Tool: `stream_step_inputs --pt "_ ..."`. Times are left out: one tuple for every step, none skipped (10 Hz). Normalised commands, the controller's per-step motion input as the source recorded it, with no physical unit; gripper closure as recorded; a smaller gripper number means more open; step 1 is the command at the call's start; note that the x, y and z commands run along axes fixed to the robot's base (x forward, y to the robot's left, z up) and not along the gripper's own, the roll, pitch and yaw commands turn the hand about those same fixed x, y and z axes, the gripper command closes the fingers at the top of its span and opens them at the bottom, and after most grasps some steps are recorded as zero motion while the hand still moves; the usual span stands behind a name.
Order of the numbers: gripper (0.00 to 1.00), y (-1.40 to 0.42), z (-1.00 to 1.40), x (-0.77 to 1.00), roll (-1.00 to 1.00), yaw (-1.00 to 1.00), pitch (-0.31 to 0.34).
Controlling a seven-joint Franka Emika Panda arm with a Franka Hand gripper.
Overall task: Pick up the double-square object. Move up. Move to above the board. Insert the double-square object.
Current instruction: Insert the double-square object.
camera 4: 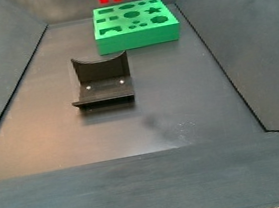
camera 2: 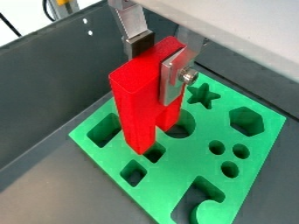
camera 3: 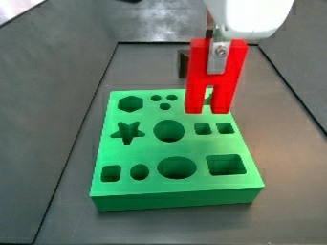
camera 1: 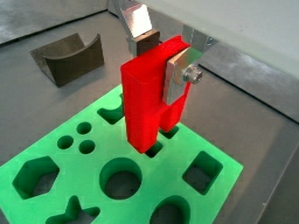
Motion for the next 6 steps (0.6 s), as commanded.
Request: stream_step_inputs --pt "1.00 -0.01 -0.53 0.42 -0.04 0.09 -0.044" --pt "1.00 0.00 -0.51 0.58 -0.03 0.05 -0.013" --pt "1.00 0.00 -0.43 0.60 0.00 0.06 -0.009" --pt "1.00 -0.03 0.00 0.01 0.04 0.00 0.000" --pt "1.00 0.00 -0.13 0.00 0.00 0.00 -0.004" --pt "1.00 0.00 -0.46 0.00 0.00 0.05 -0.150"
